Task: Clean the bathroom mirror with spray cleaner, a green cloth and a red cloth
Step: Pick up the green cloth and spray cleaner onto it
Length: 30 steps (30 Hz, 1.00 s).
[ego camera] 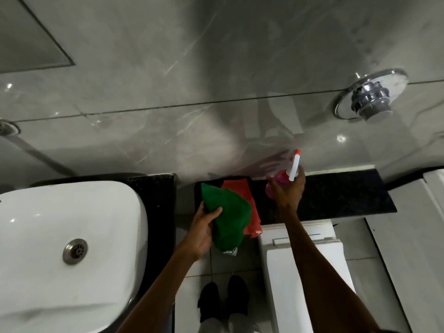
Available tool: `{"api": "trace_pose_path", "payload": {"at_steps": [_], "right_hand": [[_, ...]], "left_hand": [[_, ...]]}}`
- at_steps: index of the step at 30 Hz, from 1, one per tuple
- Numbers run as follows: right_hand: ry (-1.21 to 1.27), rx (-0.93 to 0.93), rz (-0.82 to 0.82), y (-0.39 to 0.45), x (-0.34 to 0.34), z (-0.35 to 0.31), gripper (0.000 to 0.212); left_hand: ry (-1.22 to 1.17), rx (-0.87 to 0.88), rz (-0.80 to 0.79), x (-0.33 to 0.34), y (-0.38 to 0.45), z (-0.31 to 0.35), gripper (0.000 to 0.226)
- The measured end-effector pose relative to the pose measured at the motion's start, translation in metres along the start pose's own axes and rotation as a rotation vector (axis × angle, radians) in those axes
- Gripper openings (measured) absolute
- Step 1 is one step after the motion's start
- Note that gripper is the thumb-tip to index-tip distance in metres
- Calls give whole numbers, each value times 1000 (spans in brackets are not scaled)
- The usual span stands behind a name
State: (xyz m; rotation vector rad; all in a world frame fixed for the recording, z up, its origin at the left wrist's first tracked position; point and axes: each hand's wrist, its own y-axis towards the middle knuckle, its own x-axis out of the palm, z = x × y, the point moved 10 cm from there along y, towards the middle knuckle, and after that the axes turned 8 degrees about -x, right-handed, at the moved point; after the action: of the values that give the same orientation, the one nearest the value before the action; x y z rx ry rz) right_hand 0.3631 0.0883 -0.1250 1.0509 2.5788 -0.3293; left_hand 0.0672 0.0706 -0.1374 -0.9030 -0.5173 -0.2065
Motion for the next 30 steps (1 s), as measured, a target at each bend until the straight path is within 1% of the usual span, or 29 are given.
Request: {"api": "trace_pose_path", "payload": {"at_steps": [2, 3, 4, 6, 7, 10, 12, 13, 16, 17, 20, 22, 24, 25, 26, 28, 29, 30], "right_hand": [[63, -94, 46, 14, 3, -19, 64], [70, -132, 64, 19, 2, -27, 52], [62, -155, 63, 21, 1, -33, 45], [5, -210, -9, 11, 3, -44, 42], [-41, -271, -70, -1, 5, -56, 43], [-180, -530, -273, -58, 12, -99, 51], [-146, -643, -336, -93, 5, -125, 49], [-77, -637, -353, -108, -2, -136, 42], [175, -509, -448, -151, -7, -169, 9], [225, -474, -492, -168, -3, -178, 7], [332, -346, -601, -209, 14, -189, 16], [304, -342, -592, -222, 25, -197, 9], [249, -353, -556, -227, 32, -198, 28], [238, -351, -549, -229, 36, -199, 33], [241, -354, -556, -230, 38, -200, 33], [243, -359, -566, -234, 40, -200, 22], [251, -365, -555, -234, 38, -199, 23], [251, -367, -535, -233, 37, -198, 27]], "left_hand": [[16, -15, 9, -7, 4, -2, 43], [20, -22, 10, -10, 4, -2, 42], [20, -29, 4, -12, 3, -2, 41], [15, -20, -4, -15, -2, 4, 36], [7, -2, -7, -15, -8, 12, 35], [-8, 64, -24, -8, -29, 37, 41], [-5, 99, -16, -4, -45, 54, 44], [-2, 116, -16, -1, -52, 62, 45], [11, 189, -54, 9, -71, 88, 48], [8, 209, -70, 13, -77, 97, 48], [-13, 234, -85, 16, -92, 115, 43], [-15, 244, -79, 16, -98, 124, 38], [-17, 249, -79, 15, -104, 130, 36], [-14, 251, -83, 15, -107, 132, 37], [-10, 256, -86, 15, -109, 134, 37], [-4, 271, -88, 12, -115, 138, 39], [-1, 274, -86, 11, -117, 139, 40], [0, 274, -82, 10, -118, 140, 41]]}}
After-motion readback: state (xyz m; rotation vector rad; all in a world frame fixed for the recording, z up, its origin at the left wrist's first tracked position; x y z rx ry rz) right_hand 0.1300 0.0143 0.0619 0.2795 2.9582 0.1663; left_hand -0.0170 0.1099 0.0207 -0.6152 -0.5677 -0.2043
